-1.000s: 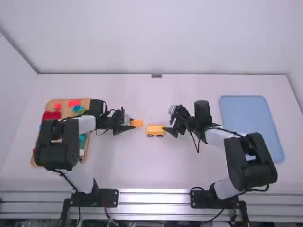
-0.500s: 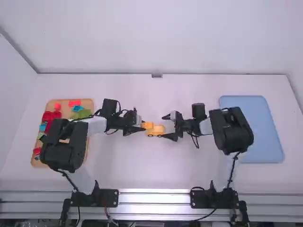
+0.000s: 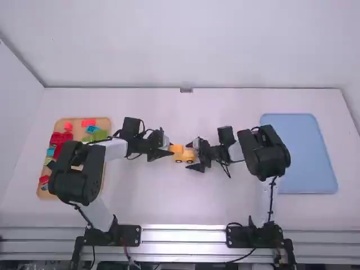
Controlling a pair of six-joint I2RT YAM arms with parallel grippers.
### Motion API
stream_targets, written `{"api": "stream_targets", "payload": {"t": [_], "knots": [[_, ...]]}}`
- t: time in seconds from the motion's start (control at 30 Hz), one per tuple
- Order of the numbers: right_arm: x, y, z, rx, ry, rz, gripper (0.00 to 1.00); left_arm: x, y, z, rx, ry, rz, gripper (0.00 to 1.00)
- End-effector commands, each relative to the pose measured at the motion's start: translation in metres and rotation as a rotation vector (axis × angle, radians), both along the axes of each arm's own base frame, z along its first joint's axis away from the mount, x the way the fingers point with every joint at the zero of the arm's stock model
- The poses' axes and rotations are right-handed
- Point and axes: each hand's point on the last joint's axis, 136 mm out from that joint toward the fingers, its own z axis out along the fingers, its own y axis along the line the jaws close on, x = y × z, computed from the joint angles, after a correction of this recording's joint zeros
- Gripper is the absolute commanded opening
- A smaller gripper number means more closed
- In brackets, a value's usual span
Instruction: Assemble lego blocks to make yellow taxi
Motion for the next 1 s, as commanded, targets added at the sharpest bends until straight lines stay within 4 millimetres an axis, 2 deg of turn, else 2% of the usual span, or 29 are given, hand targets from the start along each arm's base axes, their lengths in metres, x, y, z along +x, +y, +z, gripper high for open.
{"api": "stream_targets", "payload": {"t": [0.0, 0.33, 0.43, 0.63, 0.77, 0.83, 0.97], "knots": [[0.012, -0.003, -0.006, -0.034, -0.011, -0.035, 0.98, -0.002, -0.004, 0.004, -0.012, 0.007, -0.010, 0.10], [0.019, -0.004, -0.010, -0.066, 0.008, -0.074, 0.97, -0.002, -0.003, 0.004, -0.013, 0.013, -0.006, 0.10], [0.017, 0.001, -0.009, -0.067, 0.004, -0.062, 0.93, -0.002, -0.003, 0.004, -0.013, 0.013, -0.006, 0.09], [0.019, -0.002, -0.009, -0.067, -0.001, -0.067, 0.88, -0.003, -0.003, 0.003, -0.012, 0.018, -0.006, 0.08], [0.016, -0.003, -0.011, -0.069, 0.006, -0.067, 0.76, -0.003, -0.003, -0.001, -0.012, 0.028, -0.007, 0.06], [0.016, -0.003, -0.011, -0.070, 0.006, -0.065, 0.64, -0.003, -0.004, -0.005, -0.013, 0.039, -0.008, 0.05], [0.015, -0.003, -0.012, -0.071, 0.009, -0.066, 0.54, -0.004, -0.006, -0.011, -0.033, 0.048, -0.021, 0.05]]}}
